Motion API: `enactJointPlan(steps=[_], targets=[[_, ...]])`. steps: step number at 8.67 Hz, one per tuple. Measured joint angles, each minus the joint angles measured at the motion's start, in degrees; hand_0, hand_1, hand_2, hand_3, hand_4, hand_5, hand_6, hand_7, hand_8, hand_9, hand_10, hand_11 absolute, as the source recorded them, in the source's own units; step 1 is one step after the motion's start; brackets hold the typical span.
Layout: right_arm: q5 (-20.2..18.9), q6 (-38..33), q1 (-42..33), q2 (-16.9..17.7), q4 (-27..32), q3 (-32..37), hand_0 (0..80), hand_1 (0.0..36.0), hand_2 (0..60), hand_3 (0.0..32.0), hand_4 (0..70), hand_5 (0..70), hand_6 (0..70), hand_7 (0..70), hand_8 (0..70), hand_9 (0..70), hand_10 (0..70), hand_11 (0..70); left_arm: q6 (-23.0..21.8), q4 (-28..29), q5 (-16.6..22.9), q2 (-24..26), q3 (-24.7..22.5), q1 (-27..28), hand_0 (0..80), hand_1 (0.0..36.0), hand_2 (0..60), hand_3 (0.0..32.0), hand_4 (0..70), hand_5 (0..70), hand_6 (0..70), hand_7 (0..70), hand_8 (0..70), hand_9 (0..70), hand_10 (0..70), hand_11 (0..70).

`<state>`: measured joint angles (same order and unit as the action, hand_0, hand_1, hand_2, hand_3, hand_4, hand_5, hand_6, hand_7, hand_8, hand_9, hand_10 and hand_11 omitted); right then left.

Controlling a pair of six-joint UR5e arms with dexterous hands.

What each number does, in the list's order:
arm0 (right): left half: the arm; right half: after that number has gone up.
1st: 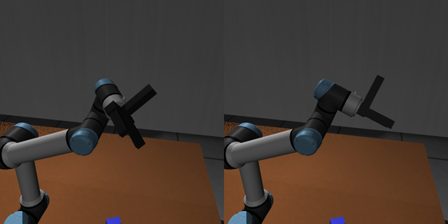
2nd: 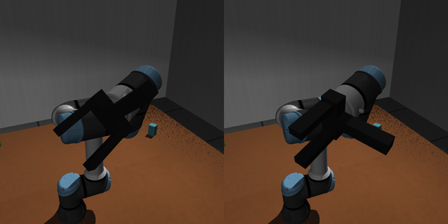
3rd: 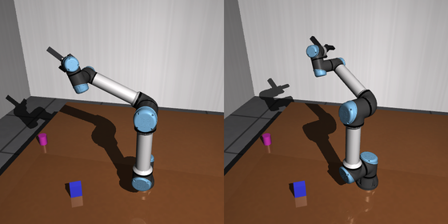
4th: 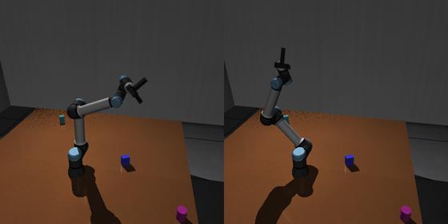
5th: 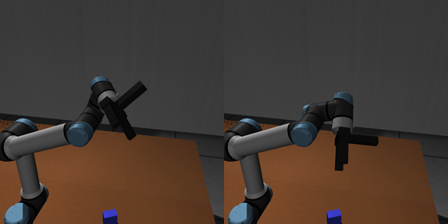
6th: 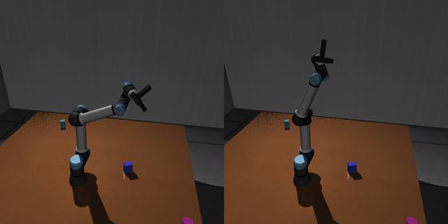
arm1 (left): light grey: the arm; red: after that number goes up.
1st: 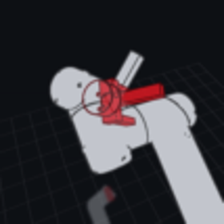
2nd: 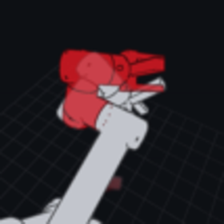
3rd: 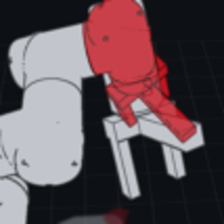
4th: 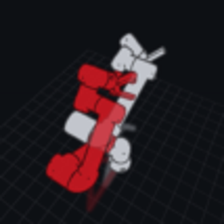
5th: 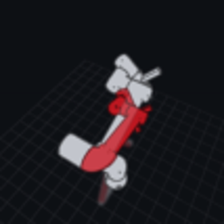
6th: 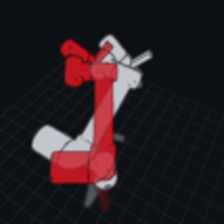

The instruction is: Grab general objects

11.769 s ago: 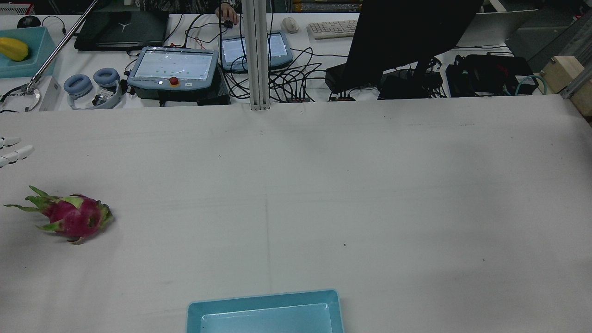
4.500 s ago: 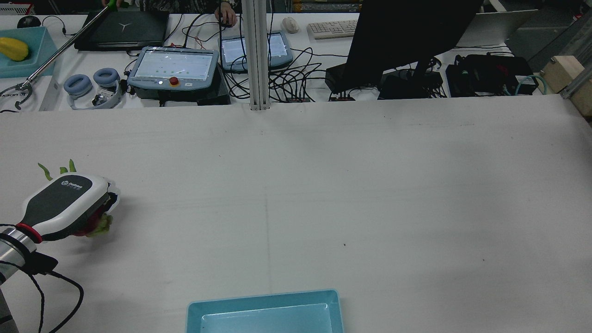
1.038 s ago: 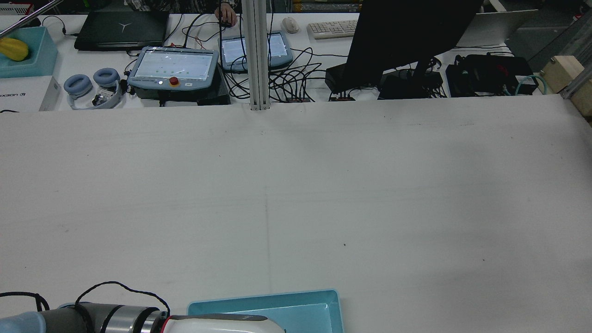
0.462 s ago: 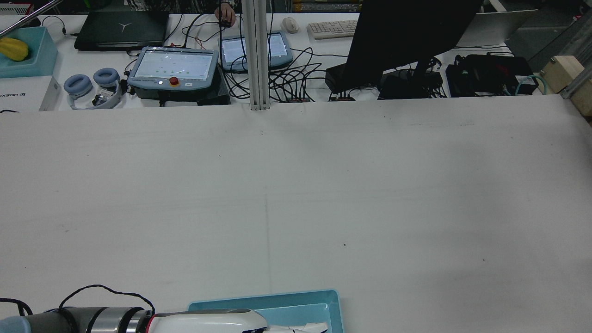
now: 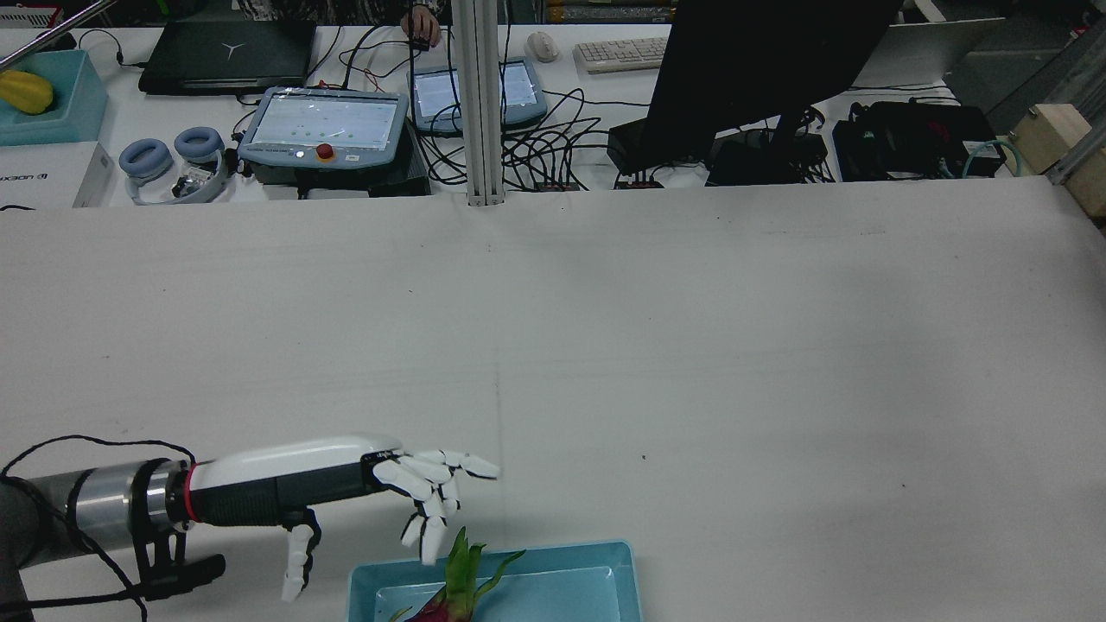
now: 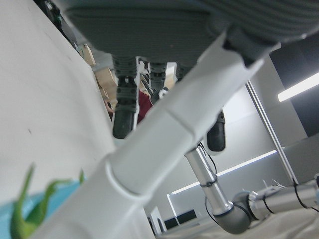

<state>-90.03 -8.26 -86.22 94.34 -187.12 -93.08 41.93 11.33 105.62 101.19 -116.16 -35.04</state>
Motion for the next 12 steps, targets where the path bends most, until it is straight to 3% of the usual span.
enactJointPlan(steps=[1, 3, 5, 7, 8, 9, 10, 11, 12], targets=[[0.0, 0.0, 0.0, 0.0, 0.0, 0.0, 0.0, 0.0, 0.0, 0.0, 0.0, 0.0, 0.0, 0.0, 0.0, 0.0, 0.0, 0.0, -0.2, -1.2, 0.3, -0.5, 2.4, -8.1, 80.0, 36.0, 60.0, 0.0, 54.7, 70.0, 34.8, 70.0, 5.9, 13.2, 26.4, 42.6], [-0.1, 0.0, 0.0, 0.0, 0.0, 0.0, 0.0, 0.0, 0.0, 0.0, 0.0, 0.0, 0.0, 0.0, 0.0, 0.0, 0.0, 0.0, -0.4, -2.2, 0.2, -0.2, 9.0, -18.4, 80.0, 36.0, 60.0, 0.0, 45.6, 70.0, 26.9, 66.3, 4.3, 11.8, 21.0, 35.4], [-0.1, 0.0, 0.0, 0.0, 0.0, 0.0, 0.0, 0.0, 0.0, 0.0, 0.0, 0.0, 0.0, 0.0, 0.0, 0.0, 0.0, 0.0, -0.4, -1.3, -0.3, 0.6, 17.7, -27.9, 80.0, 36.0, 60.0, 0.0, 45.0, 70.0, 30.3, 67.8, 5.0, 12.1, 24.4, 40.4], [-0.1, 0.0, 0.0, 0.0, 0.0, 0.0, 0.0, 0.0, 0.0, 0.0, 0.0, 0.0, 0.0, 0.0, 0.0, 0.0, 0.0, 0.0, 0.1, 2.7, -1.7, 0.8, 28.2, -36.8, 80.0, 36.0, 60.0, 0.0, 45.2, 70.0, 35.2, 70.0, 6.0, 13.6, 24.6, 40.5], [0.0, 0.0, 0.0, 0.0, 0.0, 0.1, 0.0, 0.0, 0.0, 0.0, 0.0, 0.0, 0.0, 0.0, 0.0, 0.0, 0.0, 0.0, 0.1, 6.7, -3.1, 0.8, 34.0, -39.6, 80.0, 36.0, 60.0, 0.0, 45.8, 70.0, 35.3, 70.0, 6.0, 13.5, 24.5, 40.4], [0.0, 0.0, 0.0, 0.0, 0.0, 0.1, 0.0, 0.0, 0.0, 0.0, 0.0, 0.0, 0.0, 0.0, 0.0, 0.0, 0.0, 0.0, -0.2, 10.9, -5.1, 0.8, 39.9, -42.3, 80.0, 36.0, 60.0, 0.0, 41.2, 70.0, 30.3, 69.0, 5.0, 12.4, 22.1, 37.2], [0.0, 0.0, 0.0, 0.0, 0.0, 0.1, 0.0, 0.0, 0.0, 0.0, 0.0, 0.0, 0.0, 0.0, 0.0, 0.0, 0.0, 0.0, -0.4, 14.6, -7.1, 0.6, 44.8, -44.4, 80.0, 36.0, 60.0, 0.0, 43.6, 70.0, 32.4, 68.1, 5.4, 12.2, 24.1, 40.1], [-0.1, 0.0, 0.0, 0.0, 0.0, 0.1, 0.0, 0.0, 0.0, 0.0, 0.0, 0.0, 0.0, 0.0, 0.0, 0.0, 0.0, 0.0, -0.5, 17.7, -10.1, 0.1, 48.2, -45.3, 80.0, 36.0, 60.0, 0.0, 40.6, 70.0, 29.3, 64.0, 4.8, 11.4, 25.7, 42.2], [-0.1, 0.0, 0.0, 0.0, 0.0, 0.1, 0.0, 0.0, 0.0, 0.0, 0.0, 0.0, 0.0, 0.0, 0.0, 0.0, 0.0, 0.0, -0.5, 21.3, -14.8, -0.6, 52.3, -45.5, 80.0, 36.0, 60.0, 0.0, 36.7, 57.1, 25.1, 59.5, 4.0, 10.5, 25.0, 41.5]])
